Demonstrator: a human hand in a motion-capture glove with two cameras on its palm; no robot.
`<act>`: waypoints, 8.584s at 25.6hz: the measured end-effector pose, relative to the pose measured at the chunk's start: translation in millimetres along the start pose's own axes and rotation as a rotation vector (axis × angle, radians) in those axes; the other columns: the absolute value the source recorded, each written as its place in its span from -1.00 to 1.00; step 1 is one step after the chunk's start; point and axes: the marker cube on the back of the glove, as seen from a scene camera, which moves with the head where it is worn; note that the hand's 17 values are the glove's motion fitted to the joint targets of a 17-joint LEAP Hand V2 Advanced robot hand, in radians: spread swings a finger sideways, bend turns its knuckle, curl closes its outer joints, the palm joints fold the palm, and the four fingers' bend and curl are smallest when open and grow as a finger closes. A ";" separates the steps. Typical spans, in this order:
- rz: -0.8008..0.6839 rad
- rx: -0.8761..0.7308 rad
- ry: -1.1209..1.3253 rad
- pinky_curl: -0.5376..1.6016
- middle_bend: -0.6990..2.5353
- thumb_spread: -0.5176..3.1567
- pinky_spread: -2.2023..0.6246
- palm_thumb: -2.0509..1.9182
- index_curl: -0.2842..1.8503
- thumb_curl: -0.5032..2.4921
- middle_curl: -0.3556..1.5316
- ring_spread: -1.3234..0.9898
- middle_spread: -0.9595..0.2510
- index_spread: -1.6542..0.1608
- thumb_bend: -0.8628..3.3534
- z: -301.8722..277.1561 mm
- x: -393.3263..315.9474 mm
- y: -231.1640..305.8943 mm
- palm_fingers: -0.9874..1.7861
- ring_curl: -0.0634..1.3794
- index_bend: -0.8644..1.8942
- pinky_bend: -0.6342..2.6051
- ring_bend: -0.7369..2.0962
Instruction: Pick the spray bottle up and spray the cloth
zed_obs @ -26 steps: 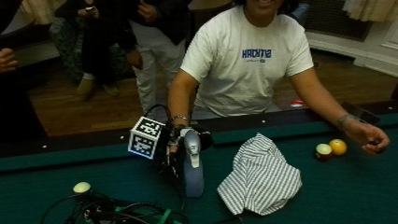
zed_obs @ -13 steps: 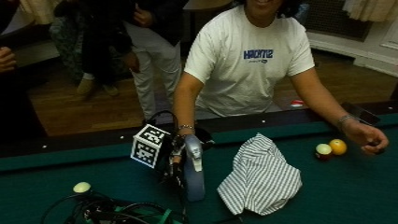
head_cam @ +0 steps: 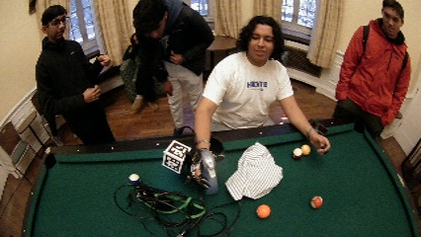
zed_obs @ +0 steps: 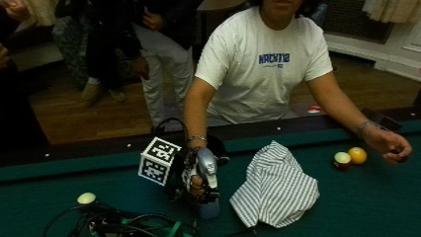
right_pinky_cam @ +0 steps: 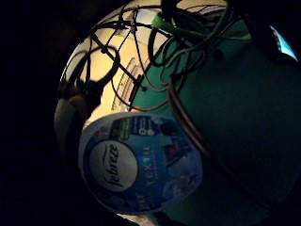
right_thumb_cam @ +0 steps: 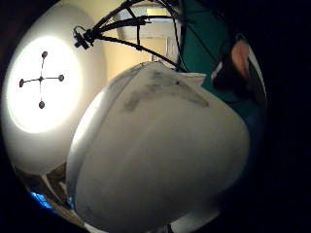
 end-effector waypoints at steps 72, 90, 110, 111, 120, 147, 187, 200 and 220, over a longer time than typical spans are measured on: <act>0.425 -1.078 1.219 -0.10 -0.14 -0.52 0.34 0.50 -0.18 -0.13 -0.02 -0.03 0.25 0.55 -0.60 121.8 -92.1 109.9 0.72 -0.23 -0.09 -0.30 0.09; 0.452 -1.086 1.188 -0.10 -0.14 -0.51 0.35 0.50 -0.17 -0.12 -0.02 -0.03 0.25 0.54 -0.60 128.7 -83.1 119.5 0.72 -0.23 -0.10 -0.30 0.09; -0.050 -0.805 0.392 -0.11 -0.14 -0.50 0.35 0.50 -0.16 -0.11 -0.02 -0.03 0.25 0.54 -0.60 151.2 -239.6 80.0 0.72 -0.23 -0.11 -0.31 0.09; -0.077 -0.790 0.367 -0.10 -0.14 -0.50 0.35 0.50 -0.16 -0.11 -0.02 -0.03 0.25 0.54 -0.60 156.2 -240.8 80.1 0.71 -0.23 -0.11 -0.31 0.09; -0.220 -0.729 0.114 -0.10 -0.14 -0.51 0.35 0.50 -0.15 -0.10 -0.02 -0.03 0.25 0.54 -0.60 218.7 -235.7 91.9 0.71 -0.23 -0.11 -0.31 0.09; -0.327 -0.584 -0.125 -0.10 -0.14 -0.52 0.35 0.50 -0.14 -0.09 -0.02 -0.03 0.26 0.54 -0.60 406.0 -147.4 118.8 0.71 -0.23 -0.10 -0.31 0.08; -0.454 -0.810 0.389 -0.11 -0.40 -0.26 0.61 0.28 -0.32 -0.27 -0.20 0.01 0.30 0.40 -0.63 358.4 -132.1 111.1 -0.02 -0.38 -0.33 -0.31 -0.16; -0.697 -0.809 0.681 -0.14 -0.43 -0.22 0.67 0.23 -0.45 -0.35 -0.23 0.02 0.31 0.35 -0.61 240.8 -142.9 142.4 -0.06 -0.45 -0.30 -0.31 -0.18; -0.840 -0.815 0.860 -0.16 -0.45 -0.21 0.68 0.22 -0.48 -0.41 -0.24 0.02 0.32 0.32 -0.61 113.7 -131.0 169.2 -0.02 -0.48 -0.27 -0.34 -0.22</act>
